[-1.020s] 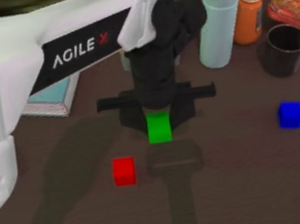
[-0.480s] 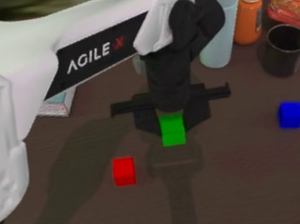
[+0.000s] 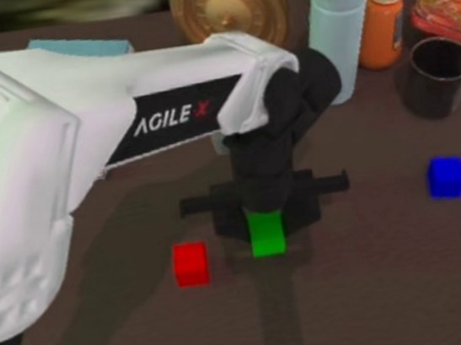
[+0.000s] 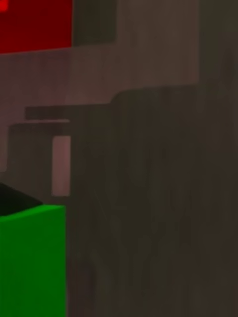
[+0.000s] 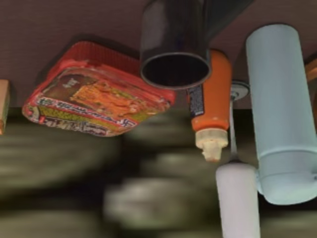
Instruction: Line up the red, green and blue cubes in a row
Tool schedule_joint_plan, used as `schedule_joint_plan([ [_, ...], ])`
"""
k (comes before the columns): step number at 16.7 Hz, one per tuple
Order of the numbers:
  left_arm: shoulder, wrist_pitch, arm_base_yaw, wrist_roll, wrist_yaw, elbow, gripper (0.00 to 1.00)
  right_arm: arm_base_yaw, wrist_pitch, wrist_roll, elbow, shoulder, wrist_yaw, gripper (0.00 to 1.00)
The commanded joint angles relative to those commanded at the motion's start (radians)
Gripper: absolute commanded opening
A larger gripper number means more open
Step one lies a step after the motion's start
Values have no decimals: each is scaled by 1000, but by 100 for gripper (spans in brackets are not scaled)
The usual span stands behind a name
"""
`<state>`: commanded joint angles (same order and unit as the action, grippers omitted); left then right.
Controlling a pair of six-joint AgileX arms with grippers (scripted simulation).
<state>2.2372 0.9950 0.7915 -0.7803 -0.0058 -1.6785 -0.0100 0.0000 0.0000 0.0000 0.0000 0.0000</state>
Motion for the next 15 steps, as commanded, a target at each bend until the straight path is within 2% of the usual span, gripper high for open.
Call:
schedule_joint_plan([
  [4, 2, -7, 0, 0, 0, 6, 0, 0, 0, 0, 0, 0, 0, 100],
  [15, 2, -7, 0, 0, 0, 6, 83, 0, 0, 0, 0, 0, 0, 100],
])
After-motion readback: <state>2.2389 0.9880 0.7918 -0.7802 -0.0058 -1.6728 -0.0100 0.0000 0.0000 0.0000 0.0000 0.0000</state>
